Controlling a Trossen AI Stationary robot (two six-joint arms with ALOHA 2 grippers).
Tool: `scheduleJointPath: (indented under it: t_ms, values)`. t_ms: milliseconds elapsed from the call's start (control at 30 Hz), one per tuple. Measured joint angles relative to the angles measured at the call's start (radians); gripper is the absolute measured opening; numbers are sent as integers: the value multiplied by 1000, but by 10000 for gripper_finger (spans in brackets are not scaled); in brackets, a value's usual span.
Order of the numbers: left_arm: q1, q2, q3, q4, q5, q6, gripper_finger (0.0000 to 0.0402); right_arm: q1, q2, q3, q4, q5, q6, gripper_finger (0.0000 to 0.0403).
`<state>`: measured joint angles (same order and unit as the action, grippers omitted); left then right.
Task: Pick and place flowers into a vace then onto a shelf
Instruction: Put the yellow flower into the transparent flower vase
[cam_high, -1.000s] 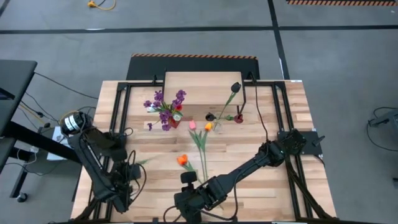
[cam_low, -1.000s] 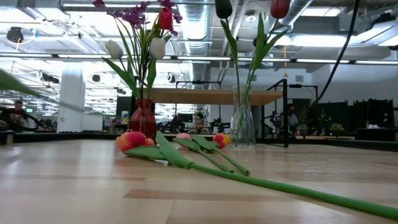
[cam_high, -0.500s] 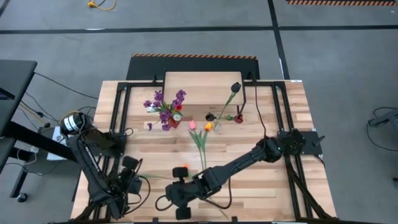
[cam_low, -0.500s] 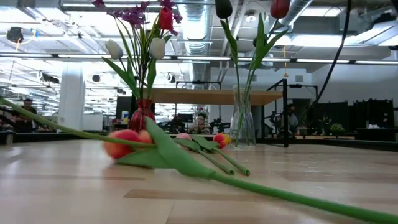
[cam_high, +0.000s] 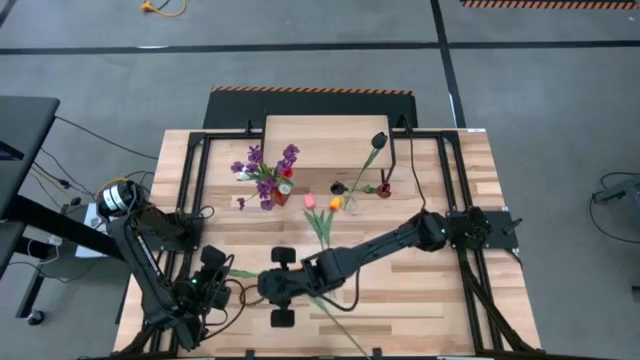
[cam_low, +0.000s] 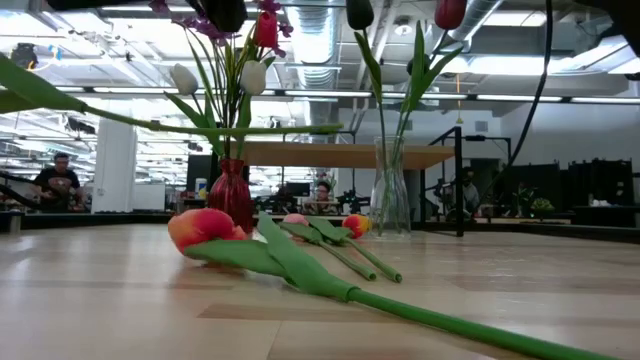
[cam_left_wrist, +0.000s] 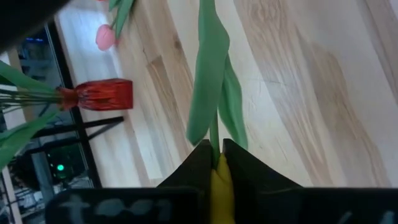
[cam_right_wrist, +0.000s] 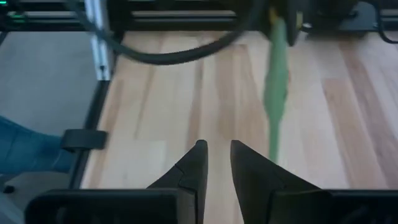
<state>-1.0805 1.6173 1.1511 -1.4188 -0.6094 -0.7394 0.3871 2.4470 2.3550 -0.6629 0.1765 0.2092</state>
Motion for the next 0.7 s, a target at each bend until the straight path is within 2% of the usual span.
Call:
scheduleJointPath:
  t_ms: [133,433,700]
  values:
    - [0,0,0,1,-5,12,12,-24,9,0,-14,0,0,88]
    - [0,0,0,4,-5,14,12,-58,14,-28,-6,-3,-6,187]
    - [0,0,0,7,-6,14,12,-76,14,-27,3,-5,-8,212]
